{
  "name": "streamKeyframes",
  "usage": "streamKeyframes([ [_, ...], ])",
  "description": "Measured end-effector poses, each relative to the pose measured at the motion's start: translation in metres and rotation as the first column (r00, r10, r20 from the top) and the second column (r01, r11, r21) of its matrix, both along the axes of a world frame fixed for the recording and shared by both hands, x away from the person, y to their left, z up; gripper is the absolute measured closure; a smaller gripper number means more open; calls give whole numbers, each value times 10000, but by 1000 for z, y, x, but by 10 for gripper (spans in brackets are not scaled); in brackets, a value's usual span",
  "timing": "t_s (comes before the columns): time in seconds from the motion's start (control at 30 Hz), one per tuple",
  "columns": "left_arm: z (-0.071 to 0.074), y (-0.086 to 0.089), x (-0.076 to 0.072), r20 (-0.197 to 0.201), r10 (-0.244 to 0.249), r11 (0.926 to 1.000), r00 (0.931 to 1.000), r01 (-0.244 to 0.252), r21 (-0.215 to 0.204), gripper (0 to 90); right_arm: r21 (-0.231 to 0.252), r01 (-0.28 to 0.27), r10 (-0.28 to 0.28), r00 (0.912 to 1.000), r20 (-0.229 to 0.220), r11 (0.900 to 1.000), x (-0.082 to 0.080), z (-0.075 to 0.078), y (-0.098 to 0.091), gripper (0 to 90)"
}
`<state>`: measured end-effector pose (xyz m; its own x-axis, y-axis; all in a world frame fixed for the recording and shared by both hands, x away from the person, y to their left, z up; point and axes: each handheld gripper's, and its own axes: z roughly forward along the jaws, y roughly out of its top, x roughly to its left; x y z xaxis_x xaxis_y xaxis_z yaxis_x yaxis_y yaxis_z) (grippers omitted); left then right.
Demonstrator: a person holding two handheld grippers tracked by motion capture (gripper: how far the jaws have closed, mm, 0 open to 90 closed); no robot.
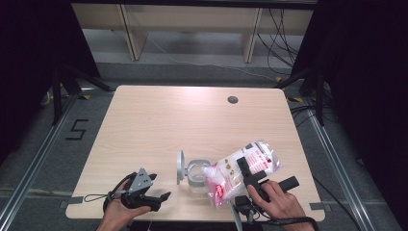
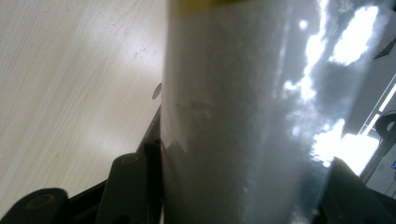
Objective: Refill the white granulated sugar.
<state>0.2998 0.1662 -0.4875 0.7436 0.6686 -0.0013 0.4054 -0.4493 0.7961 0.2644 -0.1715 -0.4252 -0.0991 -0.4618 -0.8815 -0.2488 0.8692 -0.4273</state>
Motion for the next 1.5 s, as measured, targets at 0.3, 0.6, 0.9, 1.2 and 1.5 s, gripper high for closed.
streamKeyframes([
  [0.3, 1, 1, 1, 148, -186, 9996, 9997, 183, 199, 211, -137, -58, 58, 10000, 20, 9999, 1, 1, 1, 531],
  [0.6, 1, 1, 1, 113, -170, 9997, 9998, 168, 181, 211, -277, -70, 73, 9999, 99, 9996, 0, 4, 3, 534],
  [0.9, 1, 1, 1, 169, -169, 9997, 9997, 165, 206, 210, -457, -323, 328, 9994, 116, 9984, 2, 5, 4, 538],
  [1.2, 0, -1, -1, 32, -29, 9999, 10000, 29, 126, 210, -261, -174, 176, 9998, 78, 9995, 1, 5, 3, 543],
  [1.5, 2, -2, -3, 122, -73, 9998, 9999, 71, 175, 209, -126, -111, 112, 9999, 98, 9999, 3, 5, -1, 548],
])
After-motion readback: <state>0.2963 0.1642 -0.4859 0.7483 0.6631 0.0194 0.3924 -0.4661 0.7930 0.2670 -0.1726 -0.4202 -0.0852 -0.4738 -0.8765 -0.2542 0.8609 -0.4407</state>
